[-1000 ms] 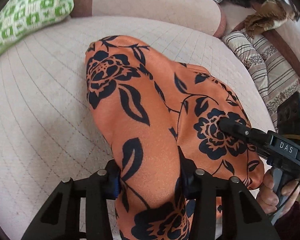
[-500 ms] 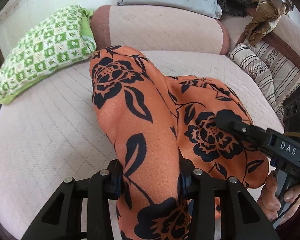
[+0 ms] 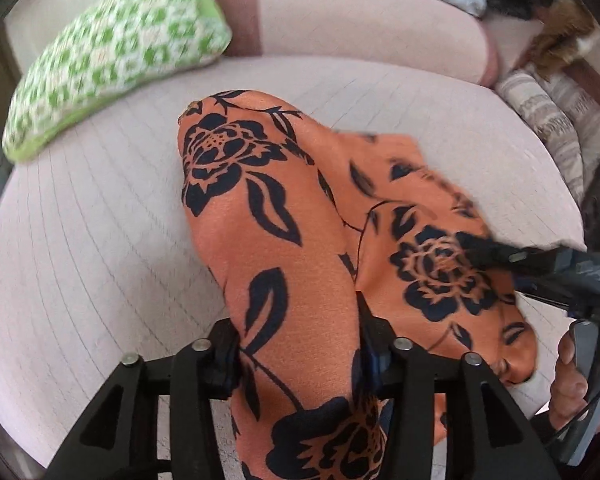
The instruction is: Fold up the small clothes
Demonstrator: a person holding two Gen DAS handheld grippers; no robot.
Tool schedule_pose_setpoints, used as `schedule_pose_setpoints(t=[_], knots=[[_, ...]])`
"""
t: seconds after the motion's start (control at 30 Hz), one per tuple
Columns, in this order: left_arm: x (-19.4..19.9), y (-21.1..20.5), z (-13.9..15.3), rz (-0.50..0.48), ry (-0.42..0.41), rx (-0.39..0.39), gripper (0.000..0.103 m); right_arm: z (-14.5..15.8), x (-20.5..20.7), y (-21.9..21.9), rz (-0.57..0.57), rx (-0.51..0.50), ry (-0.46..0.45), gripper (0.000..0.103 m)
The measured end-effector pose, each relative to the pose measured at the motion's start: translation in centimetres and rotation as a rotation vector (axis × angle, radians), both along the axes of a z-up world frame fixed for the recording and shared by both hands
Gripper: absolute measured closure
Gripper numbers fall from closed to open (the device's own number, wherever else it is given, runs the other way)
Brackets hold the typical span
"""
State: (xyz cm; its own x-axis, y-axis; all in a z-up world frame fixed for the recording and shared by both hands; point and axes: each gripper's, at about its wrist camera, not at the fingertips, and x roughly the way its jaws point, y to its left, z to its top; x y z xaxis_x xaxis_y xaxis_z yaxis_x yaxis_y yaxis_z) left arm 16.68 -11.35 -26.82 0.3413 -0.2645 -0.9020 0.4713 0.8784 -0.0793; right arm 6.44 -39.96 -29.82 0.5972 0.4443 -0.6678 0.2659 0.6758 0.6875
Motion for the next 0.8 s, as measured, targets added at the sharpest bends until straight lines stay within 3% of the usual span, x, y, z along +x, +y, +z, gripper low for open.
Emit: schedule_pose_setpoints(t=[0.03,0.17,0.33,0.4,0.47,0.5,0.53,0.57,0.63,0.8], knots=[[0.3,0.5,-0.4,0.013,0.018,-0.016,0.046,-0.3,-0.2,-0.6,-0.026,0.006,0.01,0.022],[1.5,1.8,-1.8,0.021,0.088,-0.068,0.032,-1.2,-0.7,-3.3,-0.093,0.106,-0.016,0.021],[2.2,2.5,-3.5,0.018,0.139,-0.147,0.021,-3.5,0.9,-1.5,0.004,0.298,0.012,0.021],[2.3,2.9,-4.2,0.025,0.171,-0.194,0.021,-4.4,2.8,0.5,0.058,0.31,0.037,0.021],[2.0,3.1,-4.1,0.021,0.161,-0.214,0.028,-4.1,3.8,2.4,0.095,0.203,0.033,0.02],[1.7,3.1,-3.8,0.015,0.139,-0.206,0.035,-3.7,4.3,3.2,0.112,0.18,0.018,0.031],[1.4,2.9,-3.5,0.004,0.117,-0.195,0.04,-3.7,4.7,3.7,0.127,0.185,0.016,0.051],[1.0,2.9,-3.2,-0.007,0.102,-0.187,0.047,-3.8,4.8,4.0,0.134,0.182,0.018,0.055],[0.6,2.7,-2.3,-0.016,0.074,-0.18,0.052,-2.7,4.8,4.7,0.15,0.126,-0.011,0.061],[-0.6,2.2,0.4,-0.011,-0.042,-0.126,0.055,0.0,3.8,6.1,0.169,0.059,-0.12,0.063]])
